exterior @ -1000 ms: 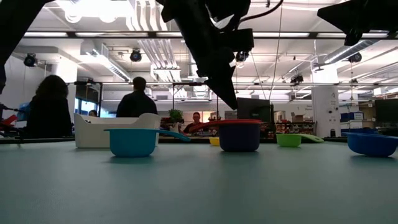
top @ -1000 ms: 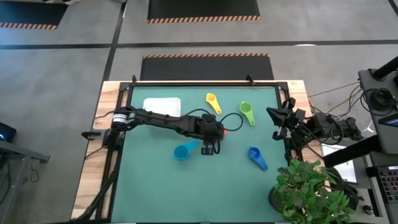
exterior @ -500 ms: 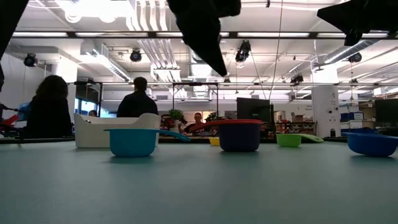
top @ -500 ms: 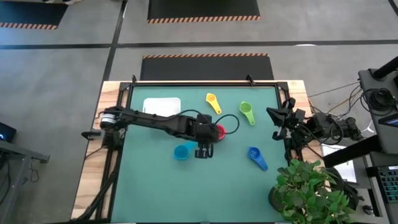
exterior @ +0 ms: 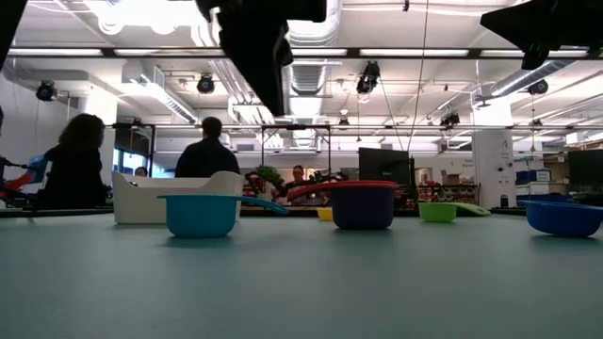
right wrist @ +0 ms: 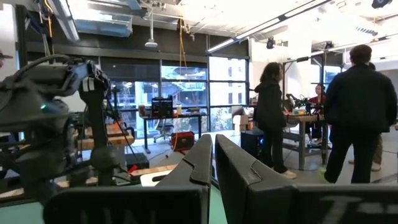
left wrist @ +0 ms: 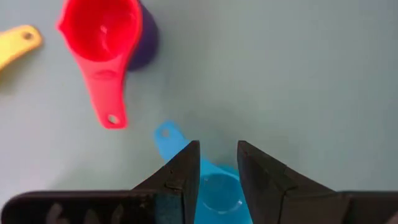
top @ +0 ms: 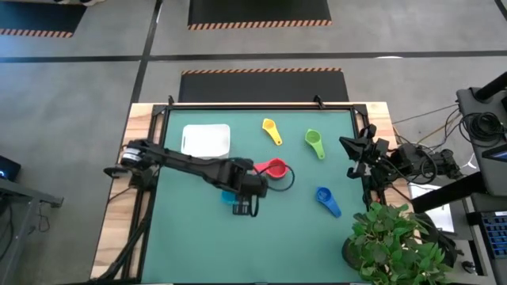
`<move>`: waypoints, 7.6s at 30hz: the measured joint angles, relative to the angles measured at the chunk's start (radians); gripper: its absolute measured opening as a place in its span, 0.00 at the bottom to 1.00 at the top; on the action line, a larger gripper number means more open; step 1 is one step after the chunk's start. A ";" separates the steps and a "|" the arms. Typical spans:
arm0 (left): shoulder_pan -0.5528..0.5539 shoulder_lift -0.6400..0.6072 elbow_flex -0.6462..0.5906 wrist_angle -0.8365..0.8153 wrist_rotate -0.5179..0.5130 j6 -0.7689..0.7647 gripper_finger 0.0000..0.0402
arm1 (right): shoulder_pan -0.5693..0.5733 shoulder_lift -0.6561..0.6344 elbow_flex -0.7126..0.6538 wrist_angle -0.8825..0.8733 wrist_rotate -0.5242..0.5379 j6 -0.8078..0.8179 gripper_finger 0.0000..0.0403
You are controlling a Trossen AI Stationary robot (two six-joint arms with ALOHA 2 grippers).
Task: Nest measuring cups in basket
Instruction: Stack the light blue measuring cup on top of the red measuring cup
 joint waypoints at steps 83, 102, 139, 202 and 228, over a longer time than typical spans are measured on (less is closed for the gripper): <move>-0.100 -0.099 -0.378 0.185 0.047 -0.033 0.00 | 0.000 0.000 -0.002 0.002 0.001 -0.044 0.02; -0.102 -0.096 -0.443 0.288 -0.051 -0.077 0.38 | 0.000 0.000 -0.002 0.002 0.001 -0.045 0.02; -0.102 -0.072 -0.442 0.334 0.021 -0.083 0.34 | 0.000 0.000 0.000 0.001 0.001 -0.044 0.02; 0.229 0.190 0.147 0.187 0.192 0.772 0.00 | 0.000 0.000 -0.002 -0.004 0.001 -0.039 0.02; 0.266 0.196 0.119 0.244 0.219 0.763 0.06 | 0.000 0.000 -0.002 -0.025 0.001 -0.033 0.02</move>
